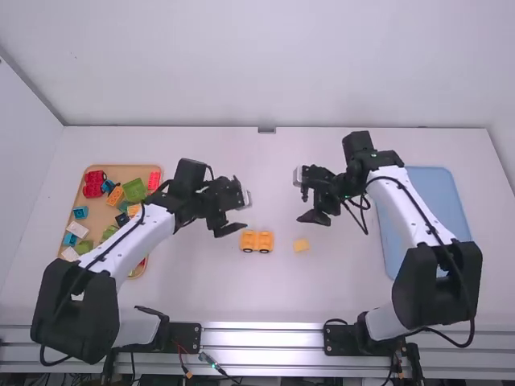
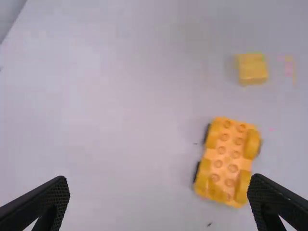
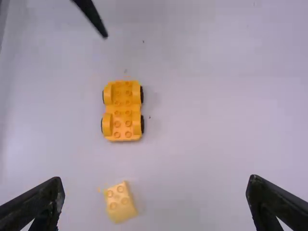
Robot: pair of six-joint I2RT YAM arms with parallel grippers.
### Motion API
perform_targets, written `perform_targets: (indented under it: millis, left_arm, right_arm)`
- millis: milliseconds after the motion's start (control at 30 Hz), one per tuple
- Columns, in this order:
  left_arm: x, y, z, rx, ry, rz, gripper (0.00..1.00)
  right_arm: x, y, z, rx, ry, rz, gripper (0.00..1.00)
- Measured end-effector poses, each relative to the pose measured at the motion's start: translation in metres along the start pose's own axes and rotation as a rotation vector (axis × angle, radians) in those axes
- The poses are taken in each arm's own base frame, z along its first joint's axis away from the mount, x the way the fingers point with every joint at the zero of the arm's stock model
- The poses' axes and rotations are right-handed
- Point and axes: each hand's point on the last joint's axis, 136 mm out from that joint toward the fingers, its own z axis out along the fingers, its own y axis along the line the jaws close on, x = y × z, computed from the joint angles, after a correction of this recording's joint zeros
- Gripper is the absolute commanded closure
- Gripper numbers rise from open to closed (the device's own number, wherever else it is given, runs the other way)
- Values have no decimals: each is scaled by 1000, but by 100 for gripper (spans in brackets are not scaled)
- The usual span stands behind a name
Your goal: Assemble lego blocks to make yellow taxi
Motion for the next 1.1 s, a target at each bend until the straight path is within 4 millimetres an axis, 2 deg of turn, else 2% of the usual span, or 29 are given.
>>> perform_targets:
  millis: [133, 300, 367, 500, 533, 700, 900, 1100]
  left_arm:
    - [1, -29, 11, 66, -122, 127, 1]
    - [8, -54, 19, 112, -204, 164, 1]
    - [10, -53, 23, 118, -214, 159, 1]
    - [24, -62, 39, 185, -217, 99, 1]
    - [31, -65, 46, 214, -212, 71, 1]
    - [39, -61, 61, 250, -209, 56, 1]
    - [38, -57, 63, 242, -223, 76, 1]
    - [38, -56, 64, 236, -225, 81, 1]
  right_arm:
    - [8, 1, -7, 14, -91, -12, 1]
    - [12, 3, -5, 28, -159, -55, 1]
    - [14, 4, -1, 30, -155, -69, 1]
    - [30, 8, 23, 40, -129, -149, 1]
    - [37, 10, 35, 51, -123, -178, 1]
    - [60, 20, 58, 81, -111, -179, 1]
    - [91, 30, 72, 81, -83, -111, 1]
    - [118, 46, 97, -11, -47, -36, 1]
